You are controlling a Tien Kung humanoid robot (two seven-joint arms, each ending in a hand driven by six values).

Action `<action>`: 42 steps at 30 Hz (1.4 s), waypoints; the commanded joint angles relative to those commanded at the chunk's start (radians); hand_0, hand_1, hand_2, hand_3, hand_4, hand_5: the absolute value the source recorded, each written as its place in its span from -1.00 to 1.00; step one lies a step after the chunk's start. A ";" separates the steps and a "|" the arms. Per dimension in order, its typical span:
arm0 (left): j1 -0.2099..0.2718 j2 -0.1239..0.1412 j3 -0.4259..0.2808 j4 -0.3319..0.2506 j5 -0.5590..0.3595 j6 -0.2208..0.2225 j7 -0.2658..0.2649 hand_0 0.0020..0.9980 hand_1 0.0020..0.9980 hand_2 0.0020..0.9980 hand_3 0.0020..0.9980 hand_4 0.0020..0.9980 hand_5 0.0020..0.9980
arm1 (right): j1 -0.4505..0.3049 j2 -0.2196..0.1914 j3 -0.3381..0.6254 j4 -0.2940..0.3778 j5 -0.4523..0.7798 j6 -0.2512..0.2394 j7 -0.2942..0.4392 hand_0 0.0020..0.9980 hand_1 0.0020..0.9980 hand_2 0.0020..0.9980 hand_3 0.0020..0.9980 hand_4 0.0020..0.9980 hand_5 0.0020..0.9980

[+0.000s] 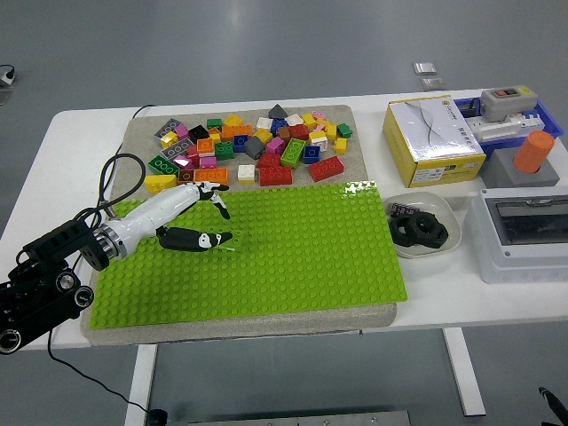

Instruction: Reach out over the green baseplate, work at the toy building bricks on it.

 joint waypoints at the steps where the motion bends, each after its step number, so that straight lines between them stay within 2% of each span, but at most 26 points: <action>1: 0.002 -0.005 0.002 0.012 0.011 0.005 -0.001 1.00 0.99 0.89 0.15 0.58 0.00 | 0.000 0.000 0.000 0.000 0.000 0.000 0.000 0.36 0.32 0.43 0.47 0.77 0.69; 5: 0.012 -0.024 0.011 0.056 0.081 0.046 0.018 1.00 0.99 0.89 0.15 0.58 0.00 | 0.000 0.000 -0.002 0.000 0.005 0.000 0.002 0.36 0.32 0.43 0.47 0.77 0.69; 6: 0.013 -0.026 0.012 0.061 0.096 0.055 0.025 1.00 1.00 1.00 0.40 0.53 1.00 | 0.000 0.000 -0.003 0.000 0.005 0.000 0.002 0.37 0.32 0.43 0.47 0.77 0.69; 10: 0.021 -0.030 0.000 0.058 0.140 0.087 0.081 1.00 1.00 1.00 0.40 0.53 1.00 | 0.000 0.000 -0.002 0.000 0.004 0.000 0.001 0.37 0.32 0.43 0.47 0.77 0.69; 14: 0.028 -0.017 -0.024 0.022 0.087 0.085 0.117 1.00 1.00 1.00 0.41 0.55 1.00 | -0.001 0.000 -0.002 0.000 0.003 0.000 0.001 0.36 0.32 0.43 0.47 0.77 0.69; 23: 0.019 0.018 -0.031 -0.045 0.018 0.065 0.140 1.00 1.00 1.00 0.37 0.53 1.00 | 0.002 -0.003 -0.003 0.001 0.005 -0.001 0.002 0.36 0.32 0.43 0.47 0.77 0.69; 28: 0.003 0.046 -0.001 -0.088 -0.048 0.030 0.174 1.00 1.00 1.00 0.35 0.54 1.00 | 0.004 -0.006 -0.005 0.001 0.009 -0.002 0.004 0.36 0.32 0.43 0.47 0.77 0.69; 35: -0.043 0.094 0.049 -0.162 -0.207 -0.065 0.308 1.00 1.00 1.00 0.36 0.55 1.00 | 0.007 -0.010 -0.004 0.001 0.009 -0.002 0.004 0.36 0.32 0.43 0.47 0.77 0.69; 38: -0.051 0.104 0.044 -0.182 -0.264 -0.082 0.368 1.00 1.00 1.00 0.44 0.56 1.00 | 0.007 -0.011 -0.004 0.001 0.008 -0.003 0.004 0.36 0.32 0.43 0.47 0.77 0.69; 42: -0.047 0.106 0.032 -0.188 -0.248 -0.078 0.410 1.00 1.00 1.00 0.46 0.59 1.00 | 0.007 -0.011 -0.004 0.001 0.010 -0.003 0.004 0.36 0.32 0.43 0.47 0.77 0.69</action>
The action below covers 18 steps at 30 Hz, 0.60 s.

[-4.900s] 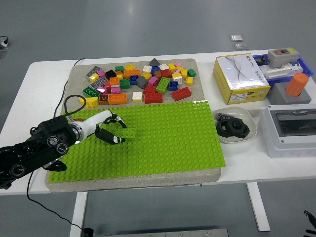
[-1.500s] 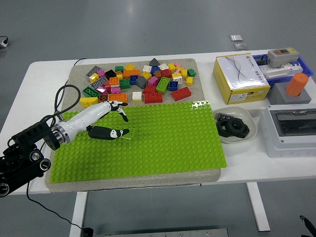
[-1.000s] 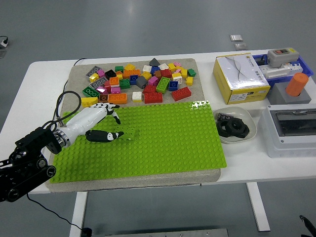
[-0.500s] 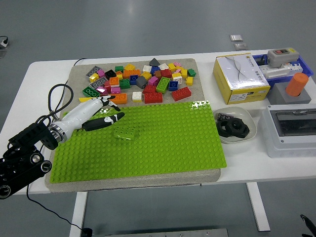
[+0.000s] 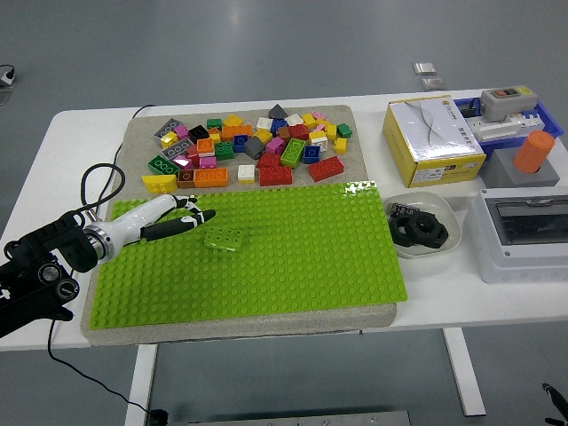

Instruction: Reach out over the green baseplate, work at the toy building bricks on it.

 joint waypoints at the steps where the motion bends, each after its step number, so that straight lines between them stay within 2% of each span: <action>1: 0.002 0.000 -0.003 0.000 0.012 0.004 0.006 1.00 1.00 1.00 0.46 0.59 1.00 | 0.000 0.000 0.000 0.000 0.000 0.000 0.000 0.36 0.32 0.43 0.47 0.77 0.69; 11: 0.037 -0.008 -0.047 0.027 0.143 0.111 -0.025 1.00 1.00 1.00 0.39 0.60 1.00 | -0.002 0.001 -0.002 0.000 0.003 0.000 0.002 0.36 0.32 0.43 0.47 0.77 0.69; 18: 0.052 -0.036 -0.049 0.051 0.192 0.142 -0.030 1.00 1.00 1.00 0.38 0.60 1.00 | -0.003 -0.001 0.001 -0.001 0.000 0.000 0.002 0.36 0.32 0.43 0.47 0.77 0.69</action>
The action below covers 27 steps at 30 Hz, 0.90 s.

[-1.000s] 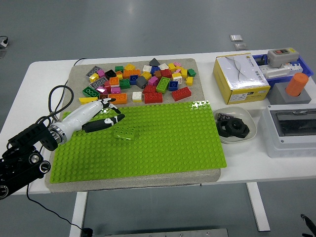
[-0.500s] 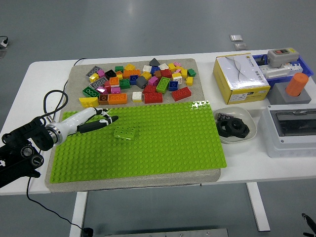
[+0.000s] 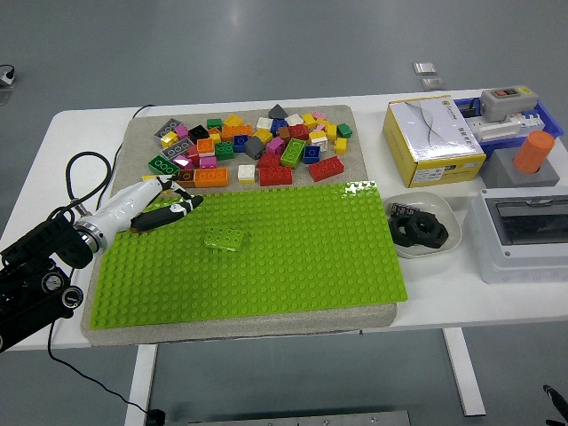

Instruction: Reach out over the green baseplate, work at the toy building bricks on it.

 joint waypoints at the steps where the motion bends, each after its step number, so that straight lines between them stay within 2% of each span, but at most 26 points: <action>1: 0.001 -0.006 0.002 0.008 0.004 0.002 -0.003 1.00 1.00 1.00 0.38 0.61 1.00 | 0.001 0.000 0.002 0.000 -0.003 0.000 -0.001 0.36 0.32 0.43 0.47 0.77 0.69; 6: 0.011 -0.033 0.018 0.063 0.027 0.011 -0.021 1.00 1.00 1.00 0.38 0.61 1.00 | 0.006 0.001 0.007 0.000 -0.014 0.000 -0.005 0.36 0.32 0.43 0.47 0.77 0.69; 10: 0.022 -0.029 0.031 0.071 0.067 0.015 -0.020 1.00 1.00 1.00 0.36 0.61 1.00 | 0.007 0.002 0.008 0.001 -0.015 0.000 -0.006 0.36 0.32 0.43 0.47 0.77 0.68; 14: 0.030 -0.002 0.025 0.021 0.113 0.015 0.004 1.00 1.00 1.00 0.35 0.61 1.00 | 0.005 0.002 0.008 0.001 -0.015 0.001 -0.007 0.36 0.32 0.43 0.47 0.77 0.68; 18: 0.036 0.024 0.022 -0.061 0.151 0.002 0.056 1.00 1.00 1.00 0.35 0.63 1.00 | 0.002 0.002 0.013 0.001 -0.024 0.001 -0.010 0.36 0.32 0.43 0.47 0.77 0.68; 24: 0.035 0.030 0.024 -0.140 0.182 -0.039 0.163 1.00 1.00 1.00 0.35 0.63 1.00 | -0.001 0.003 0.015 0.000 -0.030 0.001 -0.011 0.36 0.32 0.43 0.47 0.77 0.68; 25: 0.036 0.030 0.023 -0.154 0.185 -0.043 0.185 1.00 1.00 1.00 0.36 0.43 1.00 | -0.001 0.004 0.015 0.000 -0.030 0.001 -0.010 0.36 0.32 0.43 0.47 0.77 0.68; 27: 0.037 0.028 0.018 -0.173 0.189 -0.045 0.209 1.00 1.00 1.00 0.36 0.43 1.00 | -0.002 0.004 0.012 0.000 -0.024 0.001 -0.008 0.36 0.32 0.43 0.47 0.77 0.68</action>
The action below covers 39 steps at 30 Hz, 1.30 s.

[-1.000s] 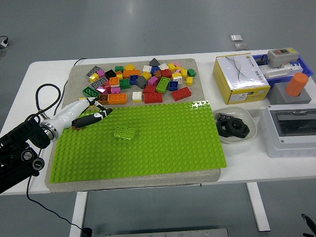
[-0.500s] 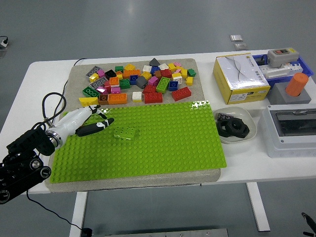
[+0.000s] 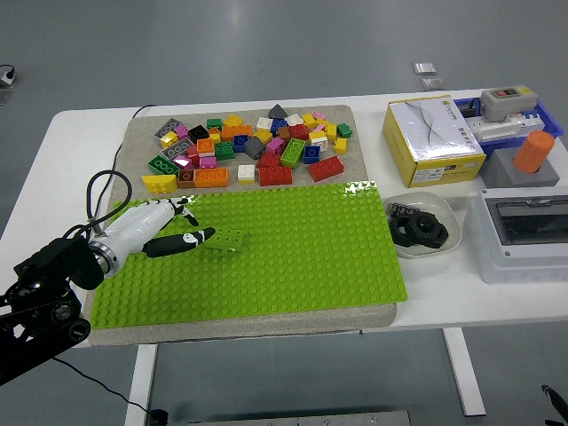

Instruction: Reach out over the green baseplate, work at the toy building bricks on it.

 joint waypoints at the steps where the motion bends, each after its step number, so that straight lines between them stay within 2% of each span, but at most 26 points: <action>1: 0.001 -0.003 -0.002 -0.003 0.001 0.002 0.002 1.00 1.00 1.00 0.36 0.43 1.00 | 0.000 0.000 -0.001 0.000 0.002 0.000 0.001 0.36 0.32 0.43 0.47 0.77 0.68; 7: 0.009 -0.039 -0.006 0.050 -0.006 0.027 -0.055 1.00 1.00 1.00 0.35 0.38 1.00 | 0.000 0.001 -0.002 0.000 0.004 0.001 0.001 0.36 0.32 0.43 0.47 0.77 0.68; 11: 0.015 -0.055 -0.003 0.075 -0.010 0.035 -0.071 1.00 1.00 1.00 0.34 0.39 1.00 | 0.001 0.001 -0.005 0.000 0.010 0.001 0.003 0.36 0.32 0.43 0.47 0.76 0.68; 24: 0.018 -0.058 0.014 0.084 -0.029 0.026 -0.072 1.00 1.00 1.00 0.34 0.39 1.00 | 0.004 -0.001 -0.006 0.000 0.015 0.000 0.005 0.36 0.32 0.43 0.47 0.76 0.68; 33: 0.032 -0.070 0.011 0.105 -0.029 0.028 -0.076 1.00 1.00 1.00 0.34 0.40 1.00 | 0.001 0.000 -0.007 -0.001 0.016 0.000 0.006 0.37 0.31 0.43 0.47 0.76 0.68; 39: 0.033 -0.062 0.011 0.100 -0.025 0.024 -0.070 1.00 1.00 1.00 0.34 0.40 1.00 | 0.000 0.000 -0.008 0.000 0.018 0.000 0.006 0.36 0.31 0.43 0.47 0.76 0.68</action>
